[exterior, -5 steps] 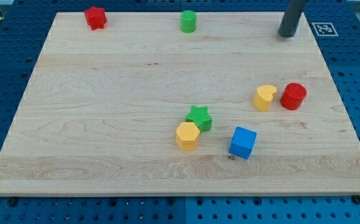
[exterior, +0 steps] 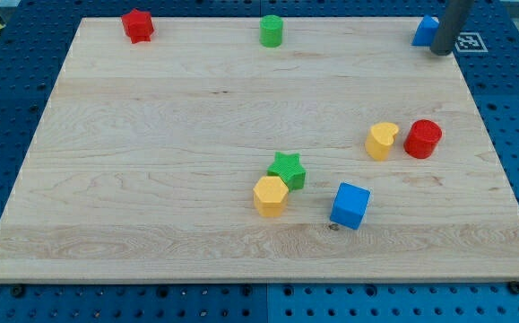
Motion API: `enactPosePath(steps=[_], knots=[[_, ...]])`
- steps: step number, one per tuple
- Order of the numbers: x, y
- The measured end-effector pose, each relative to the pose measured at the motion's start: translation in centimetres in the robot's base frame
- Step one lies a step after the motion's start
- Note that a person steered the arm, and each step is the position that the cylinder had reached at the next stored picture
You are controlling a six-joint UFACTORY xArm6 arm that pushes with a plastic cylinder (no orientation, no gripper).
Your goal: Push the red circle towards center left
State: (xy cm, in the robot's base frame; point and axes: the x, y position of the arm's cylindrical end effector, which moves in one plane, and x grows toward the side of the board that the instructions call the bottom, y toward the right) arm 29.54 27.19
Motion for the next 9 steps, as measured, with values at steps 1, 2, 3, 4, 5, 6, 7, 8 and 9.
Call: enactPosePath(steps=[1, 2, 3, 4, 5, 6, 7, 8, 9], knots=[[3.9, -4.9], [4.7, -8.1], [5.5, -8.1], [8.3, -6.6], [11.2, -5.1], [13.7, -1.7], [15.9, 0.9], [16.9, -2.5], [15.5, -6.7]])
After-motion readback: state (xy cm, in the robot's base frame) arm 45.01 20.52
